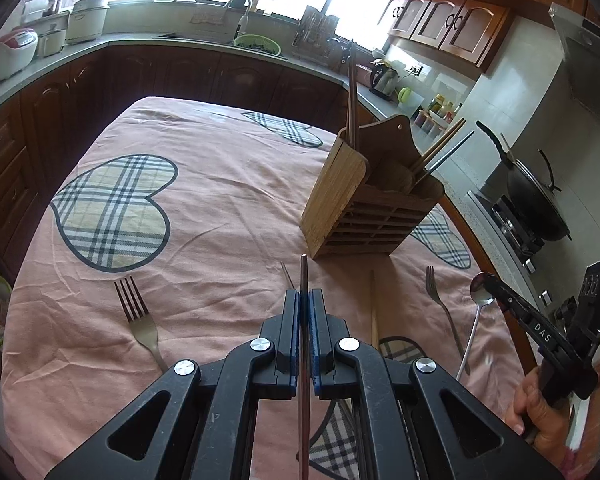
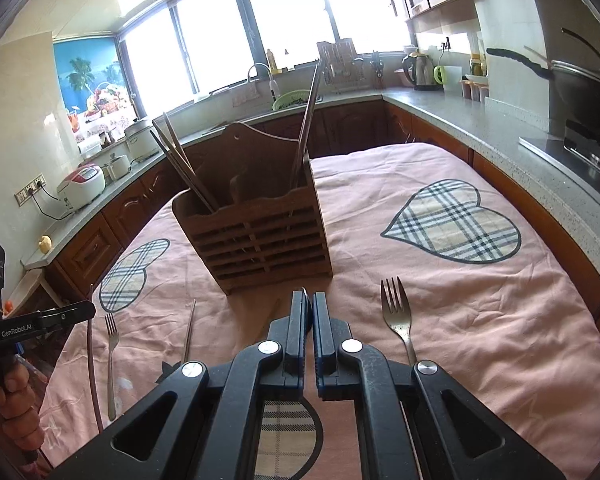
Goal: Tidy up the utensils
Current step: 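Lift the chopstick and spoon and carry them over the wooden holder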
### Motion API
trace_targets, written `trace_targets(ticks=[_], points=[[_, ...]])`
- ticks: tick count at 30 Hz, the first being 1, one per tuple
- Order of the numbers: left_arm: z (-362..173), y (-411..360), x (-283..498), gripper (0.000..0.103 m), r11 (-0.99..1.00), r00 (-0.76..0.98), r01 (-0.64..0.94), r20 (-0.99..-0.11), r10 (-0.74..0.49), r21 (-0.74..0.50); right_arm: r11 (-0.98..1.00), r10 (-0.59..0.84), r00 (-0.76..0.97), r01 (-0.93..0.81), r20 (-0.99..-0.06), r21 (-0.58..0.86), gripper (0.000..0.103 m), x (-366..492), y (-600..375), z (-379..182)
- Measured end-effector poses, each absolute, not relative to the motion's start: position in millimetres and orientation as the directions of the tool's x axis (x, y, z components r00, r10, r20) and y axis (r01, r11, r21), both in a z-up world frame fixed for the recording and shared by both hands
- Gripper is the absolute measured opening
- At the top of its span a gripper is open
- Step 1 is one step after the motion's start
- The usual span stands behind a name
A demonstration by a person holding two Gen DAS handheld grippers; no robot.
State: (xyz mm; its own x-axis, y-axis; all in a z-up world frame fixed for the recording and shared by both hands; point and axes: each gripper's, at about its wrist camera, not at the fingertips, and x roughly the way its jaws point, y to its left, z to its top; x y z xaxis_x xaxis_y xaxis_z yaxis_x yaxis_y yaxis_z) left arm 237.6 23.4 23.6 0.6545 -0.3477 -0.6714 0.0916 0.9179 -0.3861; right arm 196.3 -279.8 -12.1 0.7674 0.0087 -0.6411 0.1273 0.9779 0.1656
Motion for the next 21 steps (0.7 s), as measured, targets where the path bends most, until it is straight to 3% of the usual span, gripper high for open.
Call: trace_targets(ticks=[21], points=[[72,39,207,0.003,0.907,0.734,0.136,-0.574,-0.363,-0.399,0.992,-0.058,0.849,0.108,-0.524,0.065,0.003,187,-274,38]])
